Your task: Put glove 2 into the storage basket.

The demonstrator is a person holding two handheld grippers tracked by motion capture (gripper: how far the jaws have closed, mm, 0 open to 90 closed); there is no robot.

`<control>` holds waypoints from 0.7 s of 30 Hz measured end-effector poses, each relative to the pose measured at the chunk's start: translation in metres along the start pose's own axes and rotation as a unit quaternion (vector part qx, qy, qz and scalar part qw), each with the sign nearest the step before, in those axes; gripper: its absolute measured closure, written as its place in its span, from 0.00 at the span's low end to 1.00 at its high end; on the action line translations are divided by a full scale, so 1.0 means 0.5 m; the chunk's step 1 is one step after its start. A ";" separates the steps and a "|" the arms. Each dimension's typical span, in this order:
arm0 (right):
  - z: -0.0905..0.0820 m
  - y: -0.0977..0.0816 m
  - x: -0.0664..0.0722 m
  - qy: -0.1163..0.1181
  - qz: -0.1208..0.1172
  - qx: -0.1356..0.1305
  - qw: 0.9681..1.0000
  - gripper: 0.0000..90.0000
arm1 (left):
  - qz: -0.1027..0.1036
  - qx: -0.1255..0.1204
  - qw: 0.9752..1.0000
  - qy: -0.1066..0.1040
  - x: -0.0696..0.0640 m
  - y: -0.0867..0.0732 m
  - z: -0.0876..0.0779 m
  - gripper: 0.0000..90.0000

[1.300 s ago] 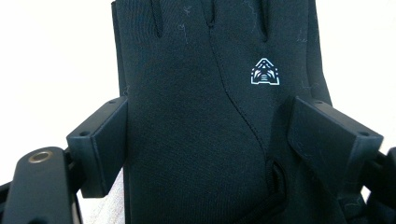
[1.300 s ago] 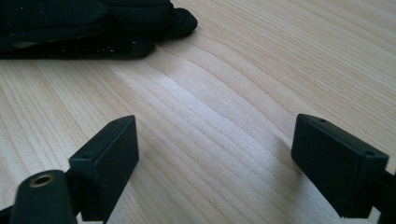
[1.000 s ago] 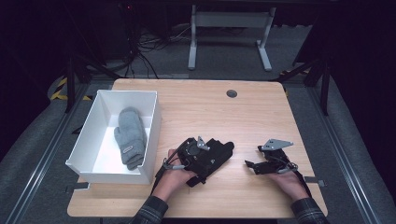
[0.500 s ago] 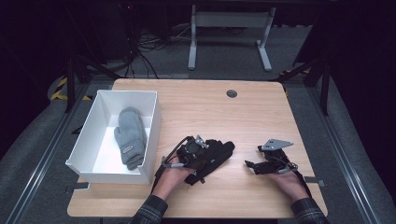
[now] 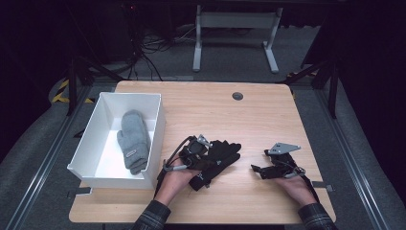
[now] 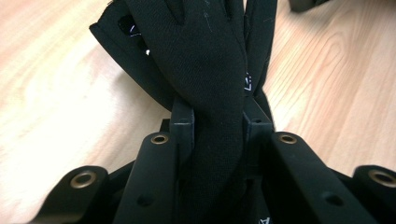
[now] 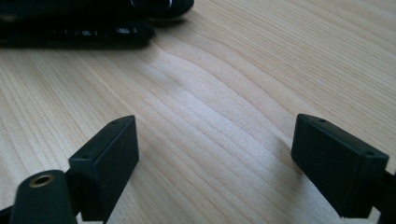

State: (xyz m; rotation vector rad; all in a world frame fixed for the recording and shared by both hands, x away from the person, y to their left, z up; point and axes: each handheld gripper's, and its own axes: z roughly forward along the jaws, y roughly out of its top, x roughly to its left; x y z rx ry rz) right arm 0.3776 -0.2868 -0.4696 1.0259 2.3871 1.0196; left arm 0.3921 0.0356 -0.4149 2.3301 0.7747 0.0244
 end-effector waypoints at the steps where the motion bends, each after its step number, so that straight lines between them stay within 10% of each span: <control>1: 0.000 0.000 0.000 0.000 0.000 0.000 1.000 0.17 | -0.002 -0.002 1.000 -0.001 0.000 0.002 -0.006 0.81; 21: 0.000 0.000 0.001 -0.002 0.002 0.000 1.000 0.17 | -0.030 -0.047 0.998 0.029 0.013 0.085 -0.207 0.81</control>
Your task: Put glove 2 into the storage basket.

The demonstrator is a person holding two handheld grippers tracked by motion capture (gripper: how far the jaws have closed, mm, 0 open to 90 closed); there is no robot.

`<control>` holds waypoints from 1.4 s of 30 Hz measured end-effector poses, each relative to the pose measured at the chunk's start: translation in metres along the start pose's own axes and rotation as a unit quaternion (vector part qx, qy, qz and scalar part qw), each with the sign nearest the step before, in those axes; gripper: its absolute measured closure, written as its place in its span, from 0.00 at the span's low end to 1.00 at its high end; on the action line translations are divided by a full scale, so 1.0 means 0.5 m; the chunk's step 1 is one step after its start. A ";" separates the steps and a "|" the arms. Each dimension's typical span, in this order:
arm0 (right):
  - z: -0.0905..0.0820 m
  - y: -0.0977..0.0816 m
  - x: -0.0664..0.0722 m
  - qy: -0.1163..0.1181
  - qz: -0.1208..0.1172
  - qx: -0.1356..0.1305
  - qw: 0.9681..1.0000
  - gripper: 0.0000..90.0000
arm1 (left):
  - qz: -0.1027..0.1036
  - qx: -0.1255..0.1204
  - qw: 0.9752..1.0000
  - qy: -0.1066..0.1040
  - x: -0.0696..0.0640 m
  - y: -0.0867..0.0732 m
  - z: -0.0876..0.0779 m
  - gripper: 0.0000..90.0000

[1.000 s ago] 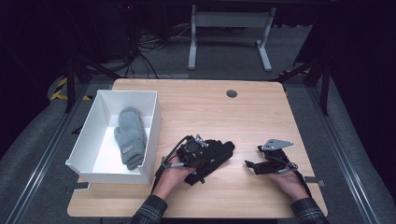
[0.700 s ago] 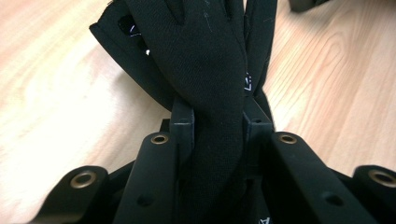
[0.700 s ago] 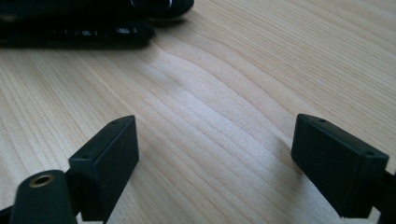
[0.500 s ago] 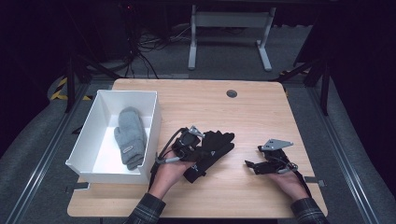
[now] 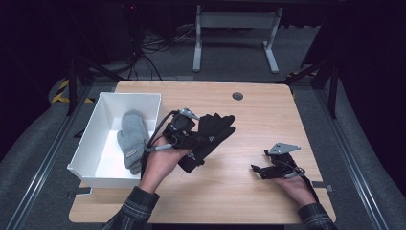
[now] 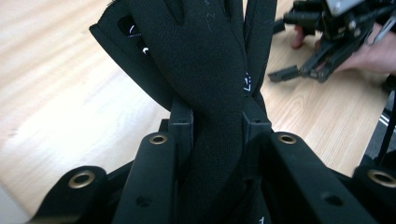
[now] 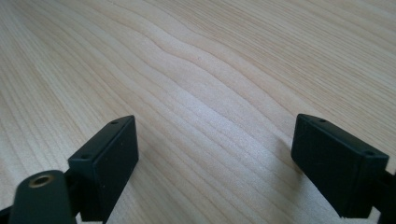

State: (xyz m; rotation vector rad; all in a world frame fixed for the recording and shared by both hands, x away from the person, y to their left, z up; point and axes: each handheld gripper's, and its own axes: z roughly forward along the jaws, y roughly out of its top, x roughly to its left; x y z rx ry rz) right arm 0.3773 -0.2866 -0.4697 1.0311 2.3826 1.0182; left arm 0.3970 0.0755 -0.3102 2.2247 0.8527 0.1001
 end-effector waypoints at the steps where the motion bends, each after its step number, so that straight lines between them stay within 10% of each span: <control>1: 0.000 0.000 0.000 0.000 0.000 0.000 1.000 0.17 | -0.003 -0.004 1.000 0.004 0.007 0.003 -0.011 0.81; 19: 0.000 0.000 0.000 -0.003 0.003 0.001 1.000 0.16 | -0.067 -0.049 0.994 0.071 0.108 -0.030 -0.160 0.81; 31: 0.000 0.000 0.000 0.001 0.004 0.001 1.000 0.16 | -0.145 -0.059 0.979 0.133 0.186 -0.114 -0.240 0.81; 42: 0.000 0.000 0.000 0.000 0.004 0.001 1.000 0.16 | -0.211 -0.034 0.969 0.126 0.274 -0.197 -0.188 0.81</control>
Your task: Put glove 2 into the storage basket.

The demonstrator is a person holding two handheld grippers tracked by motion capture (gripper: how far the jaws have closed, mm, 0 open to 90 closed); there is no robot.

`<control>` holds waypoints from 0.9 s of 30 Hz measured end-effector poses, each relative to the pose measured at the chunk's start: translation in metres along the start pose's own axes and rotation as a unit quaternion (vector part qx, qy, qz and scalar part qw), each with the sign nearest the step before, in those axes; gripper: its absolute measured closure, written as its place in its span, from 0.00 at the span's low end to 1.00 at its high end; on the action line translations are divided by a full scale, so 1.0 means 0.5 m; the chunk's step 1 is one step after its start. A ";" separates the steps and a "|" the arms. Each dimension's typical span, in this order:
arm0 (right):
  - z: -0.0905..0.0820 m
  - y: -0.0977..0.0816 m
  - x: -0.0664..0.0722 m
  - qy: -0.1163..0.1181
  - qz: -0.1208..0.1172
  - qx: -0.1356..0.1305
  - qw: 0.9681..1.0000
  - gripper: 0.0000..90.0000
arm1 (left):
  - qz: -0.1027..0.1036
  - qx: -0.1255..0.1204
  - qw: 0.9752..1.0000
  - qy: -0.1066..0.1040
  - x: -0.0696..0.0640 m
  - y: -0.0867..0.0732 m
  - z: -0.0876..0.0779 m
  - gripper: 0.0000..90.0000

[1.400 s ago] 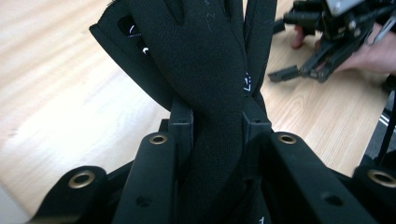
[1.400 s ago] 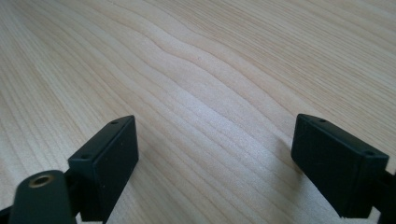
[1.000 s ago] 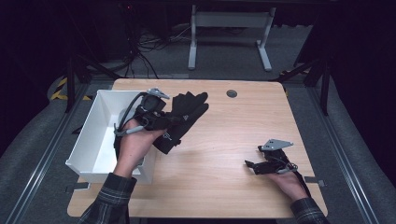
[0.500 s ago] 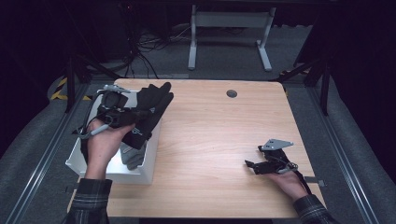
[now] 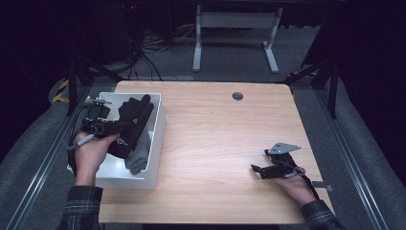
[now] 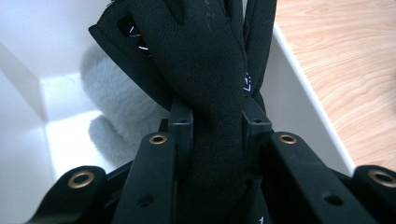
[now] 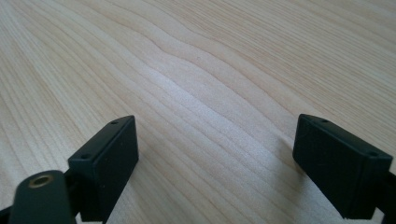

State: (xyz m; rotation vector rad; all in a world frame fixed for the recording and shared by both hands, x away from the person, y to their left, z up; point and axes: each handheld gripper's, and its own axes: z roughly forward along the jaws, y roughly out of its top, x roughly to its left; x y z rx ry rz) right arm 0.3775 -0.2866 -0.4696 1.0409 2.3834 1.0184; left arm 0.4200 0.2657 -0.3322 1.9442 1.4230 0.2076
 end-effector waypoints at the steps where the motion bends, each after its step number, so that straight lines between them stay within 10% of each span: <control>1: 0.000 0.000 0.000 0.000 0.000 0.000 1.000 0.16 | -0.005 0.002 1.000 -0.002 0.004 -0.001 0.007 0.81; 9: 0.000 0.000 0.000 0.000 0.000 0.000 1.000 0.16 | -0.025 0.037 0.999 -0.002 0.034 -0.003 0.075 0.77; 16: 0.000 0.000 0.000 0.000 0.000 0.000 1.000 0.16 | -0.013 0.056 0.998 0.019 0.045 -0.008 0.102 0.55; 27: 0.000 0.000 0.000 0.000 0.000 0.000 1.000 0.16 | 0.003 0.032 0.998 0.054 0.047 0.005 0.094 0.25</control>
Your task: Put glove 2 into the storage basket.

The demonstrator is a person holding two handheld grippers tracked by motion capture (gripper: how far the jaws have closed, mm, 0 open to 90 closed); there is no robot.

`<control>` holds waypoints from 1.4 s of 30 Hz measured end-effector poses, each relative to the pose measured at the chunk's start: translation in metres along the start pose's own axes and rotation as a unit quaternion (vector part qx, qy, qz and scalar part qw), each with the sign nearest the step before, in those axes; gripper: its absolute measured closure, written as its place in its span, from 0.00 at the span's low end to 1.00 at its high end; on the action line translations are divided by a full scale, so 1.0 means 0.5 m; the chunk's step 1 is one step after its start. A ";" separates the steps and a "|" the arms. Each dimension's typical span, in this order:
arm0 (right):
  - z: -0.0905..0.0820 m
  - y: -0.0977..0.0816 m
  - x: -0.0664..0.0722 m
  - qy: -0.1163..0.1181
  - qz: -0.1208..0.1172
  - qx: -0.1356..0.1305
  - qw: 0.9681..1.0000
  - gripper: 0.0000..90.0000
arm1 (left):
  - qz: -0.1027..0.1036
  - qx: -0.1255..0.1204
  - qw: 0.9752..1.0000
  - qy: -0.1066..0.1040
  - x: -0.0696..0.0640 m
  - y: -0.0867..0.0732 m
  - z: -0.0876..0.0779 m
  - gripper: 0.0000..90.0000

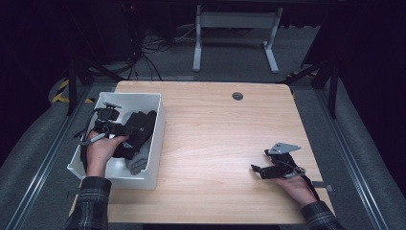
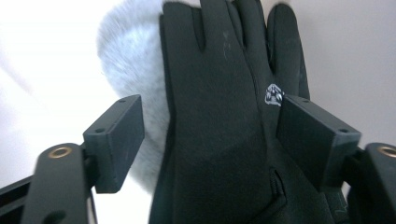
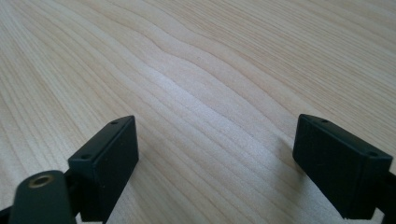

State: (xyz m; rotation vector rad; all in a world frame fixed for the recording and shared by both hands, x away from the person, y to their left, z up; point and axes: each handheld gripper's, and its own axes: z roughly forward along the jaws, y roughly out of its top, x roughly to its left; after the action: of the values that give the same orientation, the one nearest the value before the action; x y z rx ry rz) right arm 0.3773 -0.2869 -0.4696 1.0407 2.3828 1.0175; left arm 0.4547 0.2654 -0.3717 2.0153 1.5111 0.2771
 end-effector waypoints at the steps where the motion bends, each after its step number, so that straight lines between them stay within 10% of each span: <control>1: 0.000 0.000 0.000 0.000 0.000 0.000 1.000 0.16 | 0.000 -0.003 1.000 0.002 0.000 0.002 -0.004 0.23; 15: 0.000 0.000 0.000 0.000 -0.001 0.000 1.000 0.16 | 0.043 -0.052 0.997 -0.032 -0.059 0.042 -0.075 0.18; 42: -0.001 -0.001 0.000 0.000 -0.001 0.000 1.000 0.16 | 0.134 -0.073 0.982 -0.108 -0.236 0.063 -0.057 0.14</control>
State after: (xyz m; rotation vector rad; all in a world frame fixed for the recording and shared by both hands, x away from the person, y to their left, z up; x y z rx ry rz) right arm 0.3769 -0.2874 -0.4696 1.0380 2.3837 1.0179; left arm 0.4267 0.1603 -0.3095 2.0559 1.0586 0.2588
